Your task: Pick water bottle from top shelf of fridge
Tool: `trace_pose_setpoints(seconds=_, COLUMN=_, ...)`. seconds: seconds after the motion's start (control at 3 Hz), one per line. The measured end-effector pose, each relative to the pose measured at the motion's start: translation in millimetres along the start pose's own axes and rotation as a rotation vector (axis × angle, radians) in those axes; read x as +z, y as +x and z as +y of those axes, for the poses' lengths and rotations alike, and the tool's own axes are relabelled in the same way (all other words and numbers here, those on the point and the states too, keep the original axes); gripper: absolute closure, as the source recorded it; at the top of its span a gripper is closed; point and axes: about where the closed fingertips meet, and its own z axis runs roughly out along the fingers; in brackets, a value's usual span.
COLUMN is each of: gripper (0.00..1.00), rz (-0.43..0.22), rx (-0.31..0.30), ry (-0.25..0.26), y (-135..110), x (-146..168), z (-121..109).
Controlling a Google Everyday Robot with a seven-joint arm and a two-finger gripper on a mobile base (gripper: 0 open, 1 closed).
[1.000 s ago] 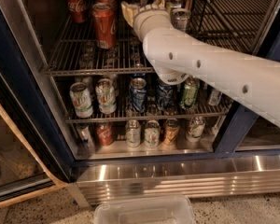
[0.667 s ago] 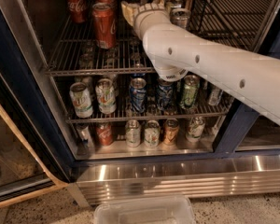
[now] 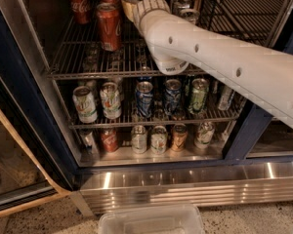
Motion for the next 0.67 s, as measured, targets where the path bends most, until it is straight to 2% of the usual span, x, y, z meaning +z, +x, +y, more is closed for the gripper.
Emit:
trace_pose_setpoints(seconds=0.33, gripper=0.39, rz=0.001, rx=-0.036, ry=0.039, y=-0.1, x=1.8, z=-8.3)
trace_pose_setpoints(seconds=0.67, gripper=0.38, rz=0.011, rx=-0.089, ry=0.101, y=3.0, x=0.4, z=-22.5)
